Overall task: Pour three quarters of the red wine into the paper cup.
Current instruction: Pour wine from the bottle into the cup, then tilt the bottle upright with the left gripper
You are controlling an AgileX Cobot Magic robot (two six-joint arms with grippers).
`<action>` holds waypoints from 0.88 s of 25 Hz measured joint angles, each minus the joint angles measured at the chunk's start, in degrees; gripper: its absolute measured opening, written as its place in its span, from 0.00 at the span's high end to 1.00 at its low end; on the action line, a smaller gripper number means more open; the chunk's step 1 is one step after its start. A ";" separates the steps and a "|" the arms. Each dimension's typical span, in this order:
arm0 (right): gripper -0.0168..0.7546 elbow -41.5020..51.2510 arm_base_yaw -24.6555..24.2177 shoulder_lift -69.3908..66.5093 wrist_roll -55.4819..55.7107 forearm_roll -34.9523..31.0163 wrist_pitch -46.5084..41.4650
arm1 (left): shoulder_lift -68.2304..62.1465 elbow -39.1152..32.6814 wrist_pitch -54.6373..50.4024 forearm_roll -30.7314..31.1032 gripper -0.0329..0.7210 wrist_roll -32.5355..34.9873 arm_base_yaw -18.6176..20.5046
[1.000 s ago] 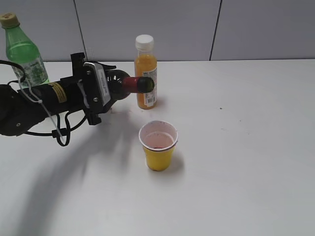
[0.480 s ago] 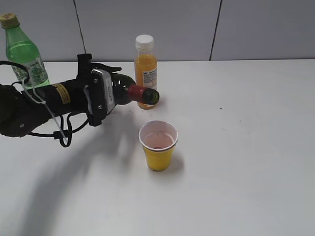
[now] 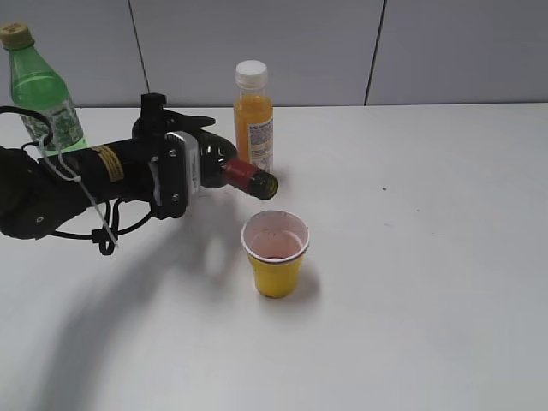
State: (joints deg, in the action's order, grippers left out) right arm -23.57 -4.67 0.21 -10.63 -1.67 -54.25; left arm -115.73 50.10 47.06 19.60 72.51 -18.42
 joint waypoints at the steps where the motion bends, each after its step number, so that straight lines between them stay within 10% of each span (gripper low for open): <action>1: 0.22 0.00 0.00 0.00 0.00 0.00 0.00 | 0.00 0.00 0.00 0.00 0.24 0.59 -0.07; 22: 0.22 0.00 0.00 0.00 0.00 0.00 0.00 | 0.00 0.00 0.00 0.12 0.24 7.97 -0.65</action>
State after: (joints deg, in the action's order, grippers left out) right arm -23.57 -4.67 0.21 -10.63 -1.67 -54.25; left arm -115.73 50.10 47.06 19.71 80.48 -19.07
